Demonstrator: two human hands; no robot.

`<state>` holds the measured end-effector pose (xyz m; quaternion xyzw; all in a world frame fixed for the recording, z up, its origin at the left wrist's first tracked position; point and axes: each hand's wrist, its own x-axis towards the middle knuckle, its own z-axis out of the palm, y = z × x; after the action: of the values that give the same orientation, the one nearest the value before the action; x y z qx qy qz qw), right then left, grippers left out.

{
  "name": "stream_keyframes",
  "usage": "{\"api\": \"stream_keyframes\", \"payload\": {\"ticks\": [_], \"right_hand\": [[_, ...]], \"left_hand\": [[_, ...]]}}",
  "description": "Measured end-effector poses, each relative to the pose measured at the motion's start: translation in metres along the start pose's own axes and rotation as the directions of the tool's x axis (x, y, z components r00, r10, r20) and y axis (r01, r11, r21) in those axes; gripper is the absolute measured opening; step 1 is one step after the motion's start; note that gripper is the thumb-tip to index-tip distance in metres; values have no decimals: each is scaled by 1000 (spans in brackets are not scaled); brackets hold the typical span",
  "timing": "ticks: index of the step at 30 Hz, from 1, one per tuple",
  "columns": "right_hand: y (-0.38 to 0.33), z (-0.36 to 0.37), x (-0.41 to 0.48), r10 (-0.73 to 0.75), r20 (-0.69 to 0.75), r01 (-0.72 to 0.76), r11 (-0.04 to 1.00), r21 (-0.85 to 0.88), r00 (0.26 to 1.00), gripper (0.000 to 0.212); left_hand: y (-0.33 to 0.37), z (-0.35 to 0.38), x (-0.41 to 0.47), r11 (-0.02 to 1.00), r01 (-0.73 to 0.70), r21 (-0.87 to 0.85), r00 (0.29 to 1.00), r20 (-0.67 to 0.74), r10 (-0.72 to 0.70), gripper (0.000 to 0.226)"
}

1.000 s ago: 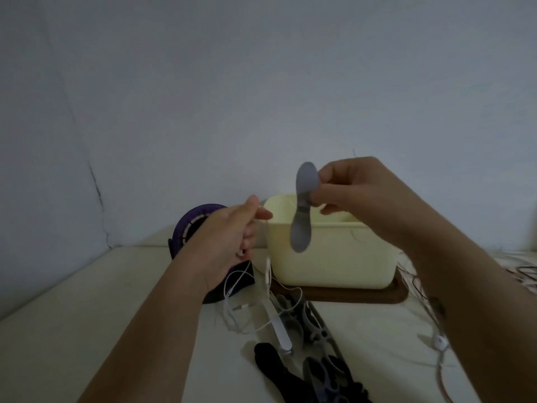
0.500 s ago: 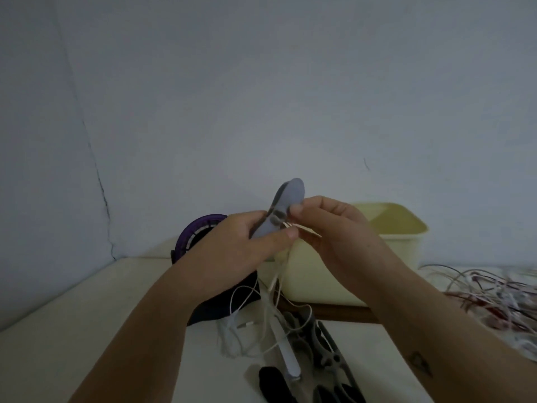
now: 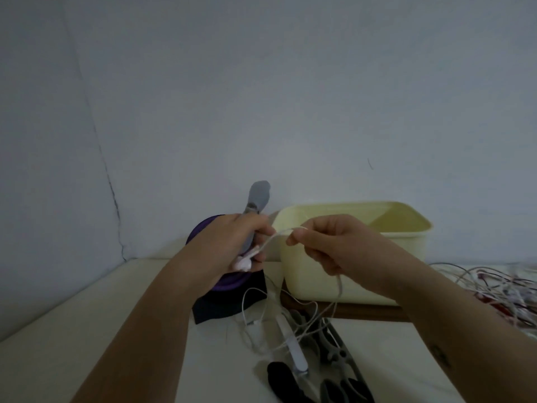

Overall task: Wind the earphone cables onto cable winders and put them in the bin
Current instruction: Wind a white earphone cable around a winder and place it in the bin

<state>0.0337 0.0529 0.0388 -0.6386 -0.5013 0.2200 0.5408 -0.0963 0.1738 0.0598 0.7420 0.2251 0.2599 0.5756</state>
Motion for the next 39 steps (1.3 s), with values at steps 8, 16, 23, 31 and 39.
{"api": "stream_keyframes", "payload": {"ticks": [8,16,23,31,39], "right_hand": [[-30,-24,-21,-186,1,157,825,-543,983,19],[-41,-31,-27,-191,73,198,798,-569,979,8],[-43,-29,-30,-160,136,208,819,-534,978,9],[-44,-29,-28,-245,89,258,845,-468,965,5],[-42,-27,-24,-339,-30,279,819,-501,940,9]], "left_hand": [[-10,-7,3,972,-10,235,993,115,-17,22],[-13,0,2,931,-154,331,968,239,75,58],[-14,8,2,897,-176,405,959,278,62,46],[-11,17,-5,987,-122,101,911,407,71,36],[-7,16,-6,989,-125,72,902,423,83,37]]}}
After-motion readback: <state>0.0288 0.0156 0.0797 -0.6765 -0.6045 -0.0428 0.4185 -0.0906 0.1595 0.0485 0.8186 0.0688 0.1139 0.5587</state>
